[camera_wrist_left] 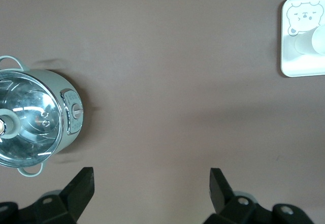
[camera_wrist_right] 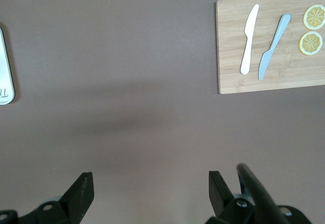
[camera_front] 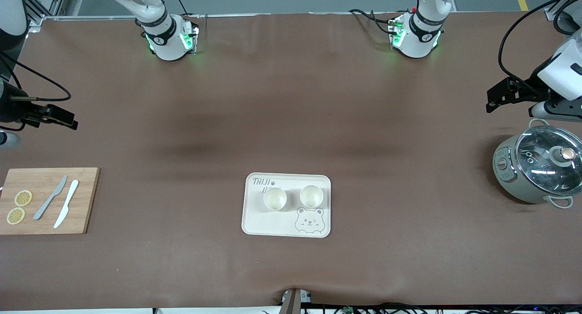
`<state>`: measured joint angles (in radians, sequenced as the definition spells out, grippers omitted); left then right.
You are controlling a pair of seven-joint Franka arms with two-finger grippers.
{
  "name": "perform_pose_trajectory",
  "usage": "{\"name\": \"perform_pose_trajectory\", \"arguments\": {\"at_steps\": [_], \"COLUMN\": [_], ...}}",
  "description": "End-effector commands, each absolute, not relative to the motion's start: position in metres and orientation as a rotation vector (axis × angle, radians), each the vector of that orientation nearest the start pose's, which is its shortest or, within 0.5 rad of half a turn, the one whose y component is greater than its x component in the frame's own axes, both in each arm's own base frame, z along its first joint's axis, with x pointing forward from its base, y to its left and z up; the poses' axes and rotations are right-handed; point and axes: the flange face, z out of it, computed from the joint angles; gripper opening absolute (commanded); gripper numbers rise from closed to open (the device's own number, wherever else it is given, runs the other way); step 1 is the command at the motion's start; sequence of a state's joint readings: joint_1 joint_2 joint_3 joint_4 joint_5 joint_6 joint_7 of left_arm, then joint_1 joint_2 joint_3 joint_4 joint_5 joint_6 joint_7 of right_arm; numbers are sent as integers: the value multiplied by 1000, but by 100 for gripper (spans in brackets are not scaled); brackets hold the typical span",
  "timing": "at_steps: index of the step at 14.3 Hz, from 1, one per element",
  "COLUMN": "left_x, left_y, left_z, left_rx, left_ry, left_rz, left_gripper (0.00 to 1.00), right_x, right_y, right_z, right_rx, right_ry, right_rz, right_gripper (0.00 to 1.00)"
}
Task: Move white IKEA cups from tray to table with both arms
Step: 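Move the left gripper from beside the pot toward the tray cups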
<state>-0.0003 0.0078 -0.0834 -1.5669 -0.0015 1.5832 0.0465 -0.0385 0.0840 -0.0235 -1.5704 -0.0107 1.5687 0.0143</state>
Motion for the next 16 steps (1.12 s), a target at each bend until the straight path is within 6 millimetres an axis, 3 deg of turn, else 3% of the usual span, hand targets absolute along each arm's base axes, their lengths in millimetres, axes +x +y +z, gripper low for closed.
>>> {"name": "perform_pose_trajectory", "arguments": {"at_steps": [1, 7, 11, 12, 16], "left_x": [558, 557, 566, 570, 599], "left_y": [-45, -56, -78, -87, -156], "left_z": [625, 622, 610, 604, 584], "left_rx": [-3118, -3129, -3137, -3140, -3148], "left_ry": [237, 257, 275, 206, 90], "left_rz": [-15, 2, 3, -2, -11], "left_gripper": [100, 100, 100, 100, 100], "right_x": [568, 568, 568, 568, 567], "right_y": [-36, -36, -35, -35, -35], "right_z": [579, 579, 580, 581, 581], "right_rx": [-3128, -3128, -3129, -3129, -3129], "right_ry": [116, 116, 113, 113, 113], "right_rz": [120, 122, 120, 117, 120], "right_gripper": [100, 100, 100, 100, 100]}}
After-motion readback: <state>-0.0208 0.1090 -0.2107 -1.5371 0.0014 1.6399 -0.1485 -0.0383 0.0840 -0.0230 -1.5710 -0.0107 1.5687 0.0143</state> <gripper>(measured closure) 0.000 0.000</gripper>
